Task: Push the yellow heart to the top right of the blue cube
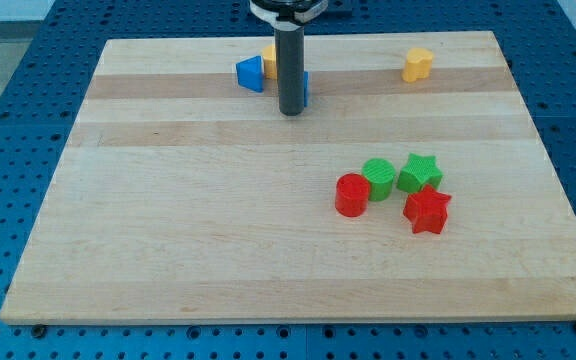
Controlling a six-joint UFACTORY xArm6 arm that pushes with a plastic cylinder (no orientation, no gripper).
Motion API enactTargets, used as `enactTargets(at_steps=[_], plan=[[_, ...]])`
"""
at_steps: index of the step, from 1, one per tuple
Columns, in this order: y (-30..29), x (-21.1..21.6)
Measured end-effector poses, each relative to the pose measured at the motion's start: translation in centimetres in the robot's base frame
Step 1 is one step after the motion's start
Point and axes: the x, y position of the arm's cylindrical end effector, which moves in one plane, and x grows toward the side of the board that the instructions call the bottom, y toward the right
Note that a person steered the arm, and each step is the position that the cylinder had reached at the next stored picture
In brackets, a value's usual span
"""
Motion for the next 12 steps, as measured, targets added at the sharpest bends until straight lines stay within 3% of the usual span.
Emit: enactTargets(at_steps=[2, 3, 5, 9, 12], plan=[[16.4, -2.3], [20.9, -5.2], [20.9, -9.3], [22.0, -9.2], [18.3, -8.5]])
